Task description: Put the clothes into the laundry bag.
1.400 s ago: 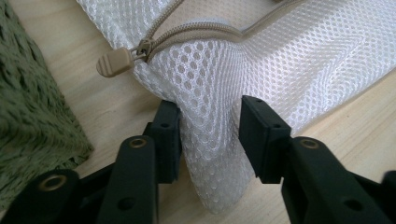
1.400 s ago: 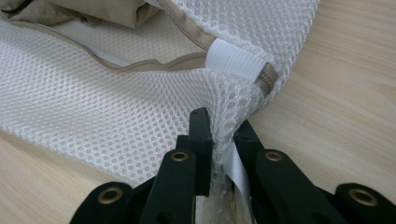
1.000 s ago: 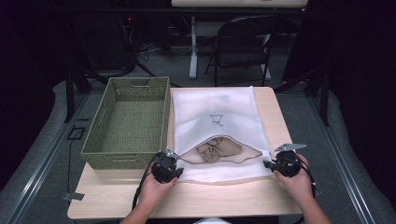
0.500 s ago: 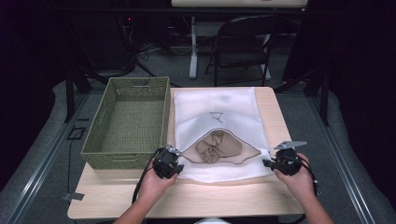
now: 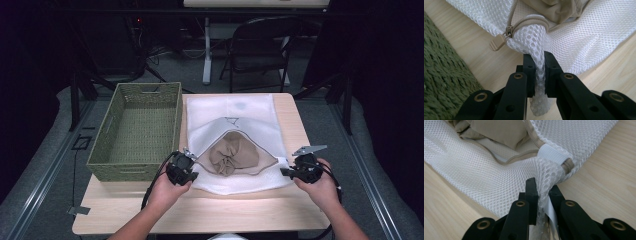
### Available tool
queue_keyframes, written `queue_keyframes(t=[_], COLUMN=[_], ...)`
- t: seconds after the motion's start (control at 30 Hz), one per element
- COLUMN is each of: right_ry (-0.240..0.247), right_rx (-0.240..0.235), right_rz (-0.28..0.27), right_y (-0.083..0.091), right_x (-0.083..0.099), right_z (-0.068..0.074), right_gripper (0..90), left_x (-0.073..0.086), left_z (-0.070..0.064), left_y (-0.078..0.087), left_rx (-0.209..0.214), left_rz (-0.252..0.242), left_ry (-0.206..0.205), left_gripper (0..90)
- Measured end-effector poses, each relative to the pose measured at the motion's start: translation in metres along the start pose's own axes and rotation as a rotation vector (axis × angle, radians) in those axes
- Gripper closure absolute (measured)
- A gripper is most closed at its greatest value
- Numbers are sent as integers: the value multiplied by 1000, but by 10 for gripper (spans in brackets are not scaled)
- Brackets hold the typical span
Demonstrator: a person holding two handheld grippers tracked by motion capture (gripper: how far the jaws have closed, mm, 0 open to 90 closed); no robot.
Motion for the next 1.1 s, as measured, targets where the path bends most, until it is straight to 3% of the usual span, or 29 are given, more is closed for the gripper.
queue_keyframes(t=[0.1,0.5,0.83,1.1], right_ry=[3,28,23,-24], right_rx=[-21,-63,-99,-147], right_rz=[11,26,36,22], right_y=[3,18,31,39], right_x=[-2,-21,-38,-50], right_z=[-1,-4,-9,-11], right_gripper=[826,826,827,827], left_x=[-5,-19,-29,-37], left_z=[1,5,11,18], left_y=[4,18,36,48], left_rx=[26,58,104,124], left_rz=[5,10,-34,-67], left_ry=[9,25,73,108], left_gripper=[825,825,826,827])
Point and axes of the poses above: each handheld gripper's, and its own axes: y roughly backward along the jaws, x roughly out of its underside, z roughly to its left, the point moved 5 cm from there along -y, roughly forward along the jaws, and after that the axes turned 9 degrees about x, right-handed, at the moved point
